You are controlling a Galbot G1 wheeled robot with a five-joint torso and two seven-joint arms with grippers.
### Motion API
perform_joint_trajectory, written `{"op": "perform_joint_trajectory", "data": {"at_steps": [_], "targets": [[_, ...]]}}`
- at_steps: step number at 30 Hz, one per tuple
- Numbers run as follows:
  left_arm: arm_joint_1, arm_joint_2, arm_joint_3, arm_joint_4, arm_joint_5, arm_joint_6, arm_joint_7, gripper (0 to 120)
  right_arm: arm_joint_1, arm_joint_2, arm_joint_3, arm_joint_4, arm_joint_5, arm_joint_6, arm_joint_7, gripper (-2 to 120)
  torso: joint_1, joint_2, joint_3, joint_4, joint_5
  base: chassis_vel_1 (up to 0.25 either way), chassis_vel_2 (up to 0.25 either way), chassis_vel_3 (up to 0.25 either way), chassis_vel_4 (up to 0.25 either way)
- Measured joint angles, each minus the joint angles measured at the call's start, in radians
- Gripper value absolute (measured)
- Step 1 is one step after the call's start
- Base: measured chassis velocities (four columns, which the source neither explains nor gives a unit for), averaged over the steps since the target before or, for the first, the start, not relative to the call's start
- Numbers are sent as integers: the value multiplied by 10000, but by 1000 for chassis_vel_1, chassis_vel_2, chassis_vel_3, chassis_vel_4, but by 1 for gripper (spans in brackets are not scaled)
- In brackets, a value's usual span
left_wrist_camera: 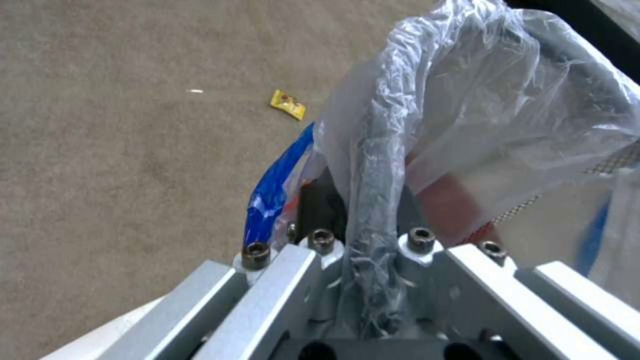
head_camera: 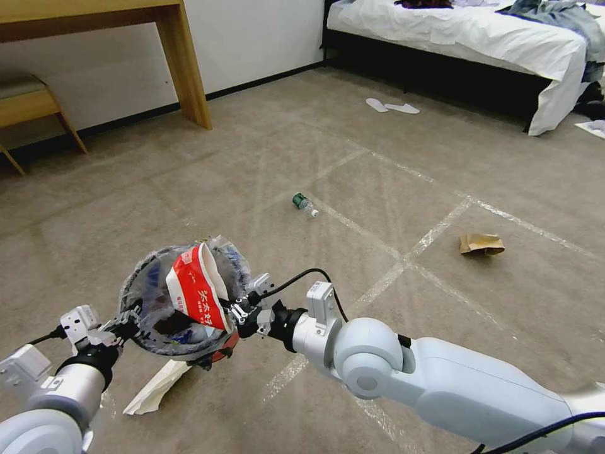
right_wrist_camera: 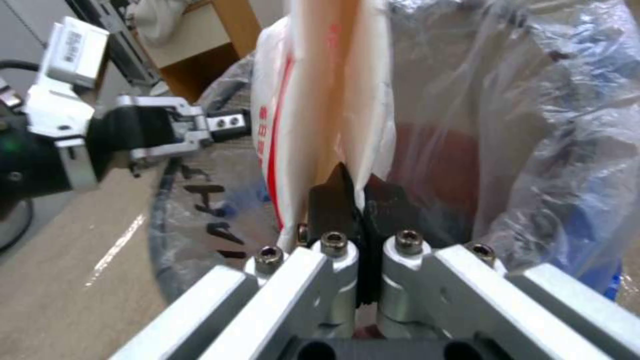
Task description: Pick up the trash bin and place the garbage on the floor into it.
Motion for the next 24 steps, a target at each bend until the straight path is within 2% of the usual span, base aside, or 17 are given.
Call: {"op": "perform_joint_trajectory", "data": {"at_steps": [4,5,6,8,10,11,12,17,19,20,24], "targets": [[9,-14,-3,0,5,-1,2,2,-6,28,-8,-106,-64,1,-5,2,0,0,0,0,0,0,0,0,0],[19,-14,-18,0,5,-5,3,2,-7,53,-10,-161,-104,2,-3,7,0,0,0,0,0,0,0,0,0],[19,-14,-18,0,5,-5,3,2,-7,53,-10,-161,-104,2,-3,7,0,0,0,0,0,0,0,0,0],[47,-11,-36,-8,5,-12,6,2,-3,82,-10,-190,-119,0,0,20,0,0,0,0,1,0,0,0,0],[53,-11,-41,-9,5,-13,6,2,0,90,-10,-199,-124,0,1,22,0,0,0,0,0,0,0,0,0],[62,-11,-51,-12,5,-23,8,2,7,107,-8,-213,-129,0,0,32,0,0,0,0,0,0,0,0,0],[62,-11,-51,-12,5,-23,8,2,7,107,-8,-213,-129,0,0,32,0,0,0,0,0,0,0,0,0],[51,-39,-48,-6,15,-32,13,2,24,134,27,-255,-134,1,0,54,-1,0,0,1,0,0,0,0,0],[43,-42,-46,3,16,-33,14,2,25,135,38,-258,-136,5,-1,57,-1,0,0,0,0,0,0,0,0],[39,-44,-44,21,23,-33,14,2,25,135,48,-264,-139,14,-4,65,0,0,0,0,0,0,0,0,0],[31,-44,-42,47,34,-34,14,2,24,135,64,-266,-140,30,-8,73,-1,0,0,0,0,0,0,0,0]]}}
